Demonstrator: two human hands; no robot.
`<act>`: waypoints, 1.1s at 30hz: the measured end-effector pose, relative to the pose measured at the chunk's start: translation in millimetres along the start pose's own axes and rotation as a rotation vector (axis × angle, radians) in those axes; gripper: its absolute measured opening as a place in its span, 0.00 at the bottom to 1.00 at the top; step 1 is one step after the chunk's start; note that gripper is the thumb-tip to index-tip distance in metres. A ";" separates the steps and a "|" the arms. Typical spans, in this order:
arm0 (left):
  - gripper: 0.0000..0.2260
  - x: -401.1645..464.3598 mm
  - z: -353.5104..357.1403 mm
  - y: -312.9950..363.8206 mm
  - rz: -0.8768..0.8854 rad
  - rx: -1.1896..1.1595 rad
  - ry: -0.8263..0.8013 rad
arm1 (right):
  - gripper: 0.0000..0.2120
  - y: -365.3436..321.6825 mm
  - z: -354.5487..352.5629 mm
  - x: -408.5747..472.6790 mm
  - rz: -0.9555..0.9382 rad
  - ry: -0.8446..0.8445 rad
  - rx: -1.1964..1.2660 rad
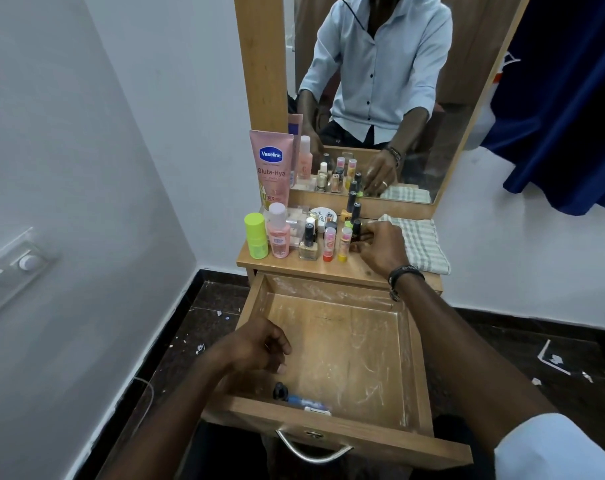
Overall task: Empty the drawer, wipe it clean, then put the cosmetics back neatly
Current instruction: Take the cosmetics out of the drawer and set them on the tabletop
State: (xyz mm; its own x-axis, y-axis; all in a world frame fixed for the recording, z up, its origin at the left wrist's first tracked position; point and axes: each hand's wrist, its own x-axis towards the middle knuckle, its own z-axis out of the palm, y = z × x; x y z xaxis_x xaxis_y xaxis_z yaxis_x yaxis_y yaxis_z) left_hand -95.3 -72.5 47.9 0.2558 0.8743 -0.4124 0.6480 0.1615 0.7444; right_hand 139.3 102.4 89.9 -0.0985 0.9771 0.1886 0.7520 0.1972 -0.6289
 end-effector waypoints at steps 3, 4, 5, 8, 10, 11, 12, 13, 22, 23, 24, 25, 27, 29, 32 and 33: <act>0.14 0.2 -0.7 -0.7 -0.001 0.006 -0.034 | 0.14 0.2 -2.2 -1.9 -0.013 -0.015 0.039; 0.14 -0.1 -1.2 -0.4 -0.001 0.012 -0.044 | 0.15 0.4 -2.0 -1.8 -0.016 -0.016 0.043; 0.14 -0.3 -1.5 0.0 0.000 0.017 -0.054 | 0.15 0.4 -1.3 -1.6 -0.018 -0.014 0.045; 0.15 -1.4 -1.4 1.6 0.002 0.017 -0.080 | 0.15 -0.6 1.7 -1.6 -0.018 -0.014 0.076; 0.16 -1.8 -1.0 1.3 -0.005 0.006 -0.101 | 0.14 -1.8 2.4 -1.8 -0.022 -0.007 0.093; 0.17 -1.8 -0.8 1.4 -0.010 0.005 -0.107 | 0.14 -2.0 2.4 -1.9 -0.026 -0.003 0.095; 0.17 -2.4 -0.7 1.6 -0.014 0.009 -0.107 | 0.14 -1.7 2.3 -1.7 -0.033 0.000 0.097; 0.18 -2.9 -0.8 1.9 -0.018 0.016 -0.105 | 0.14 -1.9 1.7 -1.9 -0.038 -0.003 0.097; 0.20 -2.3 2.1 -4.7 -0.022 0.203 -0.207 | 0.05 15.6 -23.3 -32.2 -0.019 0.308 0.179; 0.20 -1.2 3.3 -1.6 -0.002 0.221 -0.215 | 0.04 17.1 -24.7 -38.1 -0.028 0.349 0.197; 0.20 -0.7 4.4 1.7 0.022 0.223 -0.224 | 0.03 18.0 -25.4 -43.8 -0.041 0.376 0.220; 0.20 -0.7 5.3 5.3 0.048 0.228 -0.235 | 0.03 18.1 -25.6 -48.8 -0.055 0.389 0.253; 0.18 0.3 7.5 7.3 0.103 0.251 -0.247 | 0.03 17.2 -25.1 -58.3 -0.074 0.380 0.320; 0.13 1.1 11.5 4.8 0.140 0.246 -0.226 | 0.04 14.0 -23.1 -68.3 -0.096 0.349 0.339; 0.08 0.6 18.0 1.7 0.199 0.202 -0.085 | 0.06 3.4 -19.9 -86.8 -0.158 0.214 0.314; 0.08 0.0 20.0 3.1 0.225 0.154 -0.022 | 0.05 -1.9 -20.0 -93.7 -0.168 0.110 0.292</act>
State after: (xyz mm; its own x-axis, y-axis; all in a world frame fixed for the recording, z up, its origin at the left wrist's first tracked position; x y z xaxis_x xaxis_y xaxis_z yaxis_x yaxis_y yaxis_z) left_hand -78.9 -81.1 39.7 0.4203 0.8700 -0.2578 0.6737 -0.1090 0.7309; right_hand 160.2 8.9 88.6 -0.1222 0.9176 0.3782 0.5113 0.3848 -0.7684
